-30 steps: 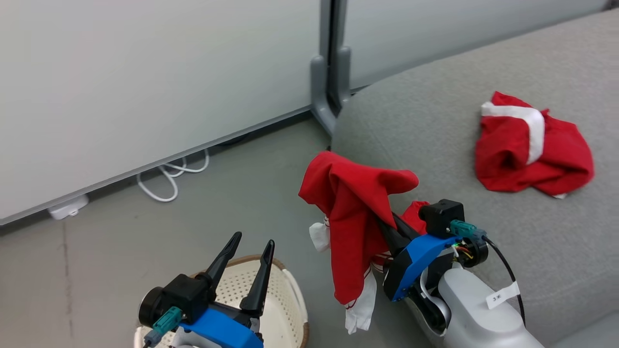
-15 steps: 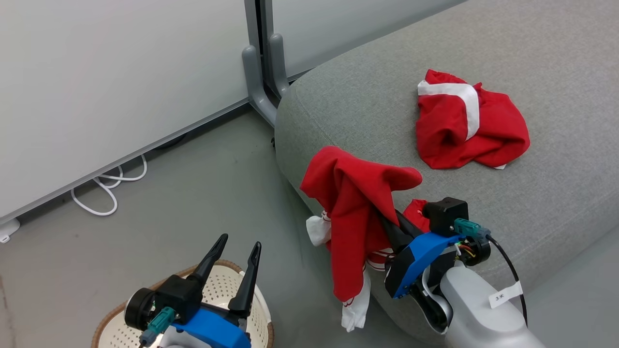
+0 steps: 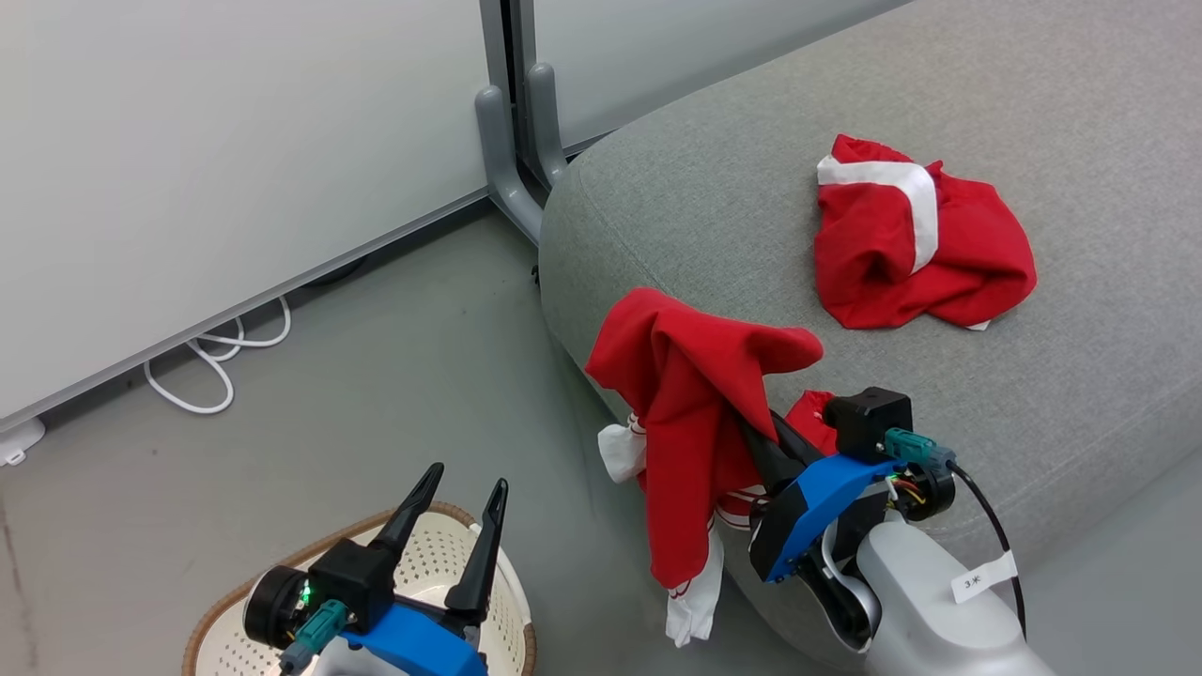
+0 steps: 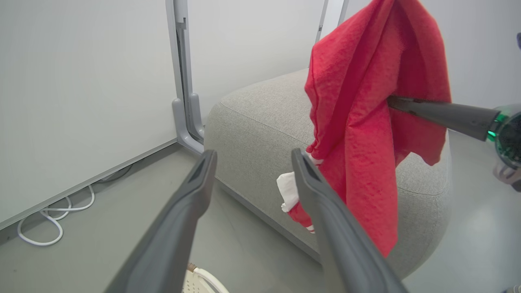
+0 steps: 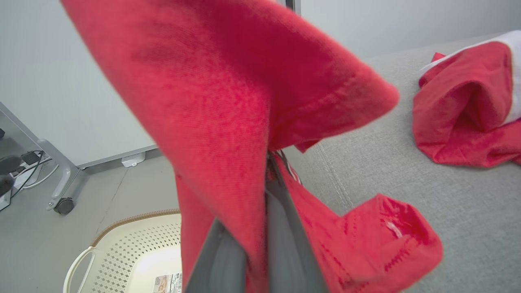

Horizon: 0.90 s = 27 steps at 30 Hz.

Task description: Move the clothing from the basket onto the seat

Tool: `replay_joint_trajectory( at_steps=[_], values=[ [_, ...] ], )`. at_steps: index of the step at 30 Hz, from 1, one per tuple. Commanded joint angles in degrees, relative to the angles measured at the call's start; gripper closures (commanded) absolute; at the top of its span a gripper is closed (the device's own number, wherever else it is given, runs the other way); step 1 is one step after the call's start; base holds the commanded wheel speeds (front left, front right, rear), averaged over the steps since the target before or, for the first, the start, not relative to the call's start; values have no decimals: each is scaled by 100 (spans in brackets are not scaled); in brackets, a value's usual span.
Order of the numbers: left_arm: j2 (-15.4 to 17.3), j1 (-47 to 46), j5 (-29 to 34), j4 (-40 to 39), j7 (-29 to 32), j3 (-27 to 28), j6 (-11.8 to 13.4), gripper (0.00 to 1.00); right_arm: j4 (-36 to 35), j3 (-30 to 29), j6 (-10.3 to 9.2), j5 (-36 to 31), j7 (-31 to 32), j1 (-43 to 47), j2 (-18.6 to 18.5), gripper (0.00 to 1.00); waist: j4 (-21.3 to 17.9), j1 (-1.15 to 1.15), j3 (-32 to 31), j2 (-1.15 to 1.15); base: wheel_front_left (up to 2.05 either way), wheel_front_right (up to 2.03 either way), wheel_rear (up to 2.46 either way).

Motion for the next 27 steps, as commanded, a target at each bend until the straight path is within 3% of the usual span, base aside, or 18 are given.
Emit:
replay_joint_trajectory(
  at_steps=[1, 7, 13, 18, 27],
  values=[
    [10, -12, -5, -4, -15, -4, -3, 0, -39, -25, 1, -48, -31, 39, -3, 100, 23, 0, 11, 0, 0, 0, 0],
    [19, -58, -27, -42, -15, -8, -3, 0, -178, -345, 1, 49, -32, -109, -4, 100, 107, 0, 88, 0, 0, 0, 0],
    [57, -84, 6, -123, -15, 24, -3, 0, -326, -1244, 1, -274, -31, -628, -55, 100, 136, 0, 223, 0, 0, 0, 0],
    [84, -189, 57, -179, -15, 13, -3, 0, -556, -1780, 1, -446, 294, -1238, -384, 100, 204, 0, 403, 0, 0, 0, 0],
    [158, -454, 120, -401, -15, -17, -3, 0, -1211, -2881, 2, -489, 1177, -2198, -1319, 100, 457, 0, 886, 0, 0, 0, 0]
  ],
)
